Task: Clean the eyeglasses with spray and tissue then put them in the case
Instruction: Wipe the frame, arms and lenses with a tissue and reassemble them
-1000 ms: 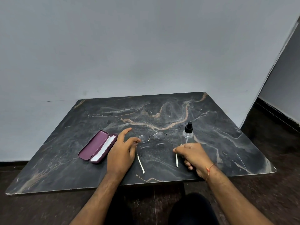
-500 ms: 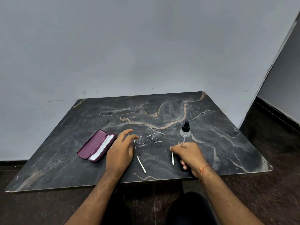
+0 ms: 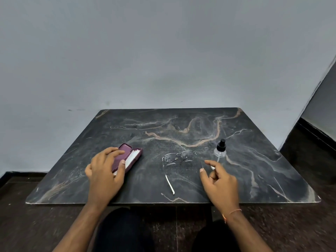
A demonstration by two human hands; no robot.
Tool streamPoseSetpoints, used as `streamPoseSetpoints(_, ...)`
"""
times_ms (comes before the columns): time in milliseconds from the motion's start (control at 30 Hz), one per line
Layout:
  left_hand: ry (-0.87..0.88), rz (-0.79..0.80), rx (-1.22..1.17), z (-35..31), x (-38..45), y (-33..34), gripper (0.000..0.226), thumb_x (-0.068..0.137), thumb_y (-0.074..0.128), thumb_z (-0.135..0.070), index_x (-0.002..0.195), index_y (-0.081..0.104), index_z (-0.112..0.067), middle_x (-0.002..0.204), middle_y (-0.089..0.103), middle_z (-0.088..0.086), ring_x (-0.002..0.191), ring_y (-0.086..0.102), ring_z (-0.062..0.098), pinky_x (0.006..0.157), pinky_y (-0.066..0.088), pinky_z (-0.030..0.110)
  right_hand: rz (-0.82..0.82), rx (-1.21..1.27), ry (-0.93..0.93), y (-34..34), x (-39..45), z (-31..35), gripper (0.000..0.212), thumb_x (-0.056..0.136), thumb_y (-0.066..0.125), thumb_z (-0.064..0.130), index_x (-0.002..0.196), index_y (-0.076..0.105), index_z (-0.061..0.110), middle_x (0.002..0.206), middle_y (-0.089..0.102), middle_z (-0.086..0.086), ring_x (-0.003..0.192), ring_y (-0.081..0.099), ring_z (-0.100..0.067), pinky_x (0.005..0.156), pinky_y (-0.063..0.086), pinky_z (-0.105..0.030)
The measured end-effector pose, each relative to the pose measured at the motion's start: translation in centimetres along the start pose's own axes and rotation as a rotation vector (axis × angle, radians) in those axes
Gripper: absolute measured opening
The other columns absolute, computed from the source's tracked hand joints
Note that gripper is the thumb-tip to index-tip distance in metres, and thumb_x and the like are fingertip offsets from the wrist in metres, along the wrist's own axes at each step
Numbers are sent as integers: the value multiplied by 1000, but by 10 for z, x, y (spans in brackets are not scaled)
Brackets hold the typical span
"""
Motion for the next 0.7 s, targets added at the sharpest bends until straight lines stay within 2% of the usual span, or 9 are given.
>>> streamPoseSetpoints(100, -174, 84, -49, 26, -2, 4, 41, 95, 62, -58, 132, 65, -41, 150, 50, -14, 142, 47, 24, 114, 35, 63, 27, -24, -105, 4, -4, 6, 30, 93, 77, 25, 119, 71, 38, 68, 62, 10, 63, 62, -12, 60, 43, -11)
streamPoseSetpoints(200, -239, 144, -95, 34, 1, 10, 41, 99, 71, -55, 136, 63, -39, 156, 48, -13, 144, 53, 20, 116, 35, 62, 75, -56, -205, 18, -5, 24, 28, 94, 76, 26, 119, 72, 39, 68, 59, 12, 62, 60, -9, 58, 41, -15)
streamPoseSetpoints(333, -200, 215, 3, 31, 2, 13, 50, 93, 69, -65, 136, 64, -41, 162, 46, -11, 144, 54, 19, 117, 36, 60, 133, -77, -330, 47, -3, 60, 19, 95, 74, 32, 113, 75, 38, 63, 58, 10, 62, 60, -7, 59, 45, -18)
streamPoseSetpoints(433, -196, 215, -11, 30, 1, 11, 57, 88, 74, -66, 137, 64, -41, 162, 45, -12, 144, 53, 20, 116, 37, 58, 247, -140, -351, 75, 4, 87, 16, 95, 69, 44, 110, 75, 40, 75, 70, 13, 74, 66, -5, 68, 53, -24)
streamPoseSetpoints(533, -183, 205, -37, 30, 1, 9, 63, 82, 80, -64, 138, 61, -42, 161, 42, -15, 142, 49, 21, 115, 40, 56, 390, -276, -381, 108, 12, 112, 25, 96, 62, 53, 114, 74, 41, 84, 73, 14, 85, 68, -5, 79, 57, -31)
streamPoseSetpoints(700, -110, 150, -101, 32, -3, 6, 70, 78, 89, -55, 140, 62, -36, 157, 41, -17, 139, 40, 21, 113, 48, 44, 536, -495, -372, 154, 27, 141, 29, 96, 58, 55, 112, 74, 38, 102, 76, 12, 102, 71, -19, 84, 57, -36)
Point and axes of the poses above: each hand's wrist, its own x-axis towards the middle knuckle, its own y-axis out of the palm, z = x × y, the point moved 3 cm from there along x, towards the middle knuckle
